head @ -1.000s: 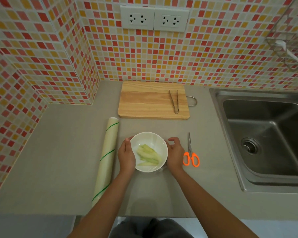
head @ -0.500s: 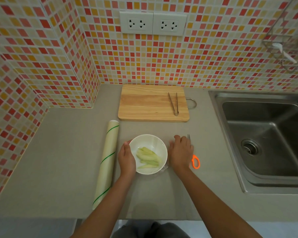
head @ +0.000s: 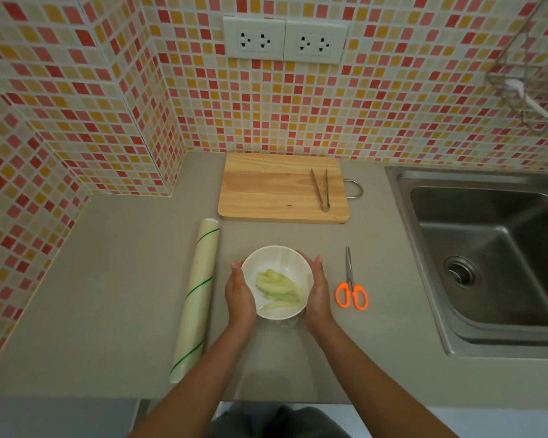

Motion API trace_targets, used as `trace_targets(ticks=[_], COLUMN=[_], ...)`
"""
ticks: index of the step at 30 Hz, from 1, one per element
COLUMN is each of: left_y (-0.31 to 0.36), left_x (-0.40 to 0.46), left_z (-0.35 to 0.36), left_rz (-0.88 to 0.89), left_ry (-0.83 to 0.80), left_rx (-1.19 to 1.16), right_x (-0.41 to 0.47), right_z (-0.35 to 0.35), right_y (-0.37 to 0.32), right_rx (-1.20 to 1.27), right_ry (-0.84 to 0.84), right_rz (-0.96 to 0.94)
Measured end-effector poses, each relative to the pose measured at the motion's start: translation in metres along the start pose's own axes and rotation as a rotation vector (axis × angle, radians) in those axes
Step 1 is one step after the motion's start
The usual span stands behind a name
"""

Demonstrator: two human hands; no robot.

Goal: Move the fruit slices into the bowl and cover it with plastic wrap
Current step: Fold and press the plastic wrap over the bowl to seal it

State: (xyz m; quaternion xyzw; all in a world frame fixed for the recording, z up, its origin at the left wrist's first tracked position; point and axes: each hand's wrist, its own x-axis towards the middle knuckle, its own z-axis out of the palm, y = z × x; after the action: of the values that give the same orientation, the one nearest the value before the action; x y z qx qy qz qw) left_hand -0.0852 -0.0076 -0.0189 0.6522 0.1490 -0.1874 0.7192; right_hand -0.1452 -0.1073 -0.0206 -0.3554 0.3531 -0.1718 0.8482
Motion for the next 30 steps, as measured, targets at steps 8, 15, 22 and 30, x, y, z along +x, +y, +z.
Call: trace_targets(ticks=[8,15,22,30], left_y=[-0.019,0.018,0.005,0.004], left_x=[-0.01,0.017,0.014,0.01], left_z=[-0.028,0.002,0.01,0.009], left_rz=[0.381,0.241,0.154,0.141], left_ry=[0.027,-0.275,-0.29,-0.277], left_rx=[0.717,0.283,0.203,0.144], right_x=[0.024,-0.006,0.002,0.012], right_z=[-0.004,-0.025,-0.005,-0.014], right_y=[-0.046,-0.009,-0.006,-0.007], right_rx=[-0.372,-0.233,-0.093,-0.059], right_ry=[0.13,0.221,0.121,-0.002], right_rz=[-0.116,-0.274,-0.185,-0.023])
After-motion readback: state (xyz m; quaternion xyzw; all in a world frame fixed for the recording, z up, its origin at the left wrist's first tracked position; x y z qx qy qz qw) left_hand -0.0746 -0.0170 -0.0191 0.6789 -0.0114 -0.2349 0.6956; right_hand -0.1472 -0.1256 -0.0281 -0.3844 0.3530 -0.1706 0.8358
